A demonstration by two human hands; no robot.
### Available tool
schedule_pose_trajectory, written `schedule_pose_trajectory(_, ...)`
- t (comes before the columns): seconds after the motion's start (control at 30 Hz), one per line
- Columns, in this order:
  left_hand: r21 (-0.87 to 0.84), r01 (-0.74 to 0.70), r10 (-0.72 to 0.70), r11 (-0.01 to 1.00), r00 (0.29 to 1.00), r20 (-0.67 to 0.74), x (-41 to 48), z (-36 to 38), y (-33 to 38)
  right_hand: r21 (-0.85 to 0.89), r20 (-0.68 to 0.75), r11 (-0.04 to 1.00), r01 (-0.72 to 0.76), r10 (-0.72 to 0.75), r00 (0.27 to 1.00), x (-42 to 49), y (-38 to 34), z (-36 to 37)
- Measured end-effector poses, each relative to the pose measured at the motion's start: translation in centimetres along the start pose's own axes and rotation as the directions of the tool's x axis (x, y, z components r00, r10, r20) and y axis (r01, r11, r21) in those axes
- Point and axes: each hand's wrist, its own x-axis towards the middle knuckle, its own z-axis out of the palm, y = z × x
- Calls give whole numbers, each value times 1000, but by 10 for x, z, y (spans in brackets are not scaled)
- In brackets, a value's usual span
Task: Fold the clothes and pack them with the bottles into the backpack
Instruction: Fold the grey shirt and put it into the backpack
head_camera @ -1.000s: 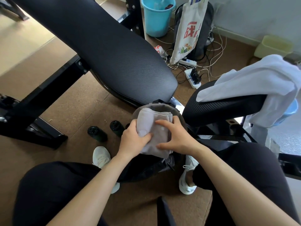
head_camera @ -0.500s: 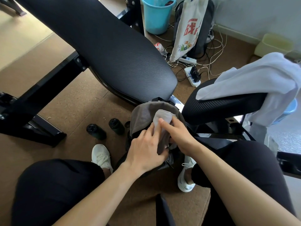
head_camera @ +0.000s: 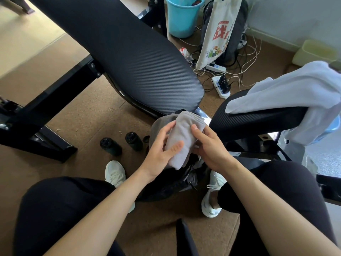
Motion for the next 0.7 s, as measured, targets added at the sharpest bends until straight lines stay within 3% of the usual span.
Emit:
schedule_pose_trajectory(0.2,226,-26,6,974,996,87,-2,3,-3,-119,-89,991,65,-76,993,5,7,-6)
schedule_pose_trajectory(0.33,387,-36,-6,922,994,108,0,-11,-4,-106,-140,992,-63,48,989,9,10,-13)
schedule_pose_trajectory(0.4,557,-58,5,829,995,97,1,-20,-4,-143,-116,979,-146,129,985,11,13,-12)
schedule_pose_trajectory(0.5,791,16,-19,612,1000,-5,-1,-31,-7,-304,-149,928,-215,176,973,15,26,-13)
schedule_pose_trajectory(0.6,899,115,-78,422,993,-91,-2,-46,-21,-626,-203,766,-144,18,979,22,40,-24)
schedule_pose_trajectory(0.7,916,143,-175,376,981,-81,-3,-52,-33,-880,-58,475,-20,-66,996,28,45,-29)
